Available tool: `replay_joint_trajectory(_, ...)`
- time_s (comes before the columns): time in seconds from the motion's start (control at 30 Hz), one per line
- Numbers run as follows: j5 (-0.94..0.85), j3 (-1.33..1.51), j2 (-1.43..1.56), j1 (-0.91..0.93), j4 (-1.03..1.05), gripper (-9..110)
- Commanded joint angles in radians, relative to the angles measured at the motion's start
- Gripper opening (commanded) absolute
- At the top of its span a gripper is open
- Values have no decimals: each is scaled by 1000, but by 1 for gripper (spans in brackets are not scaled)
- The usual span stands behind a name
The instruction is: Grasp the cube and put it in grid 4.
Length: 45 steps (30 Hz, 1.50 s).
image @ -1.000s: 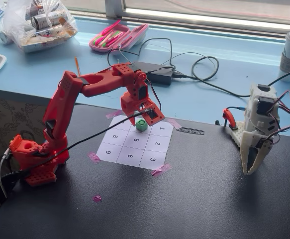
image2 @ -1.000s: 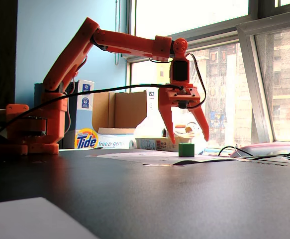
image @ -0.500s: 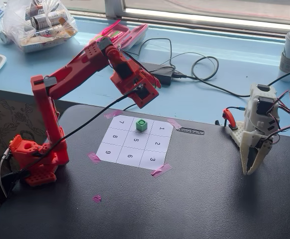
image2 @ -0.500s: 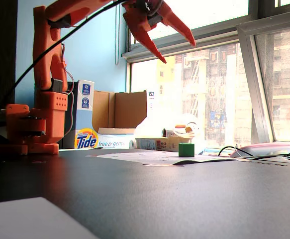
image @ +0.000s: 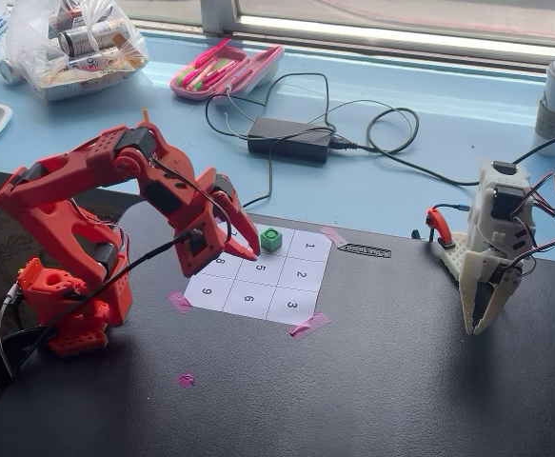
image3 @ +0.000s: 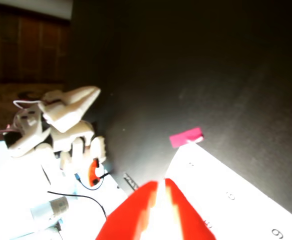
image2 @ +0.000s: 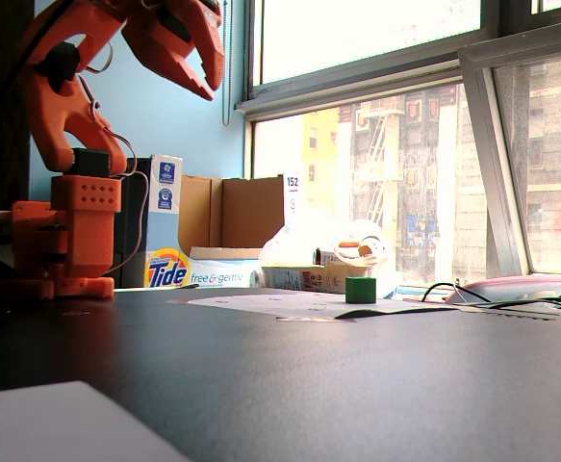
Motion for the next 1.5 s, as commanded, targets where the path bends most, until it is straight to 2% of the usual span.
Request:
replay_joint_trajectory(0.0,51,212,140,31,-32,0)
replay_joint_trajectory(0.3,140,638,394,74,-6,0)
replay_joint_trajectory(0.57,204,884,615,74,17,0)
replay_joint_trajectory(0.9,206,1046,831,81,106,0)
replay_joint_trajectory(1.47,227,1060,831,107,106,0)
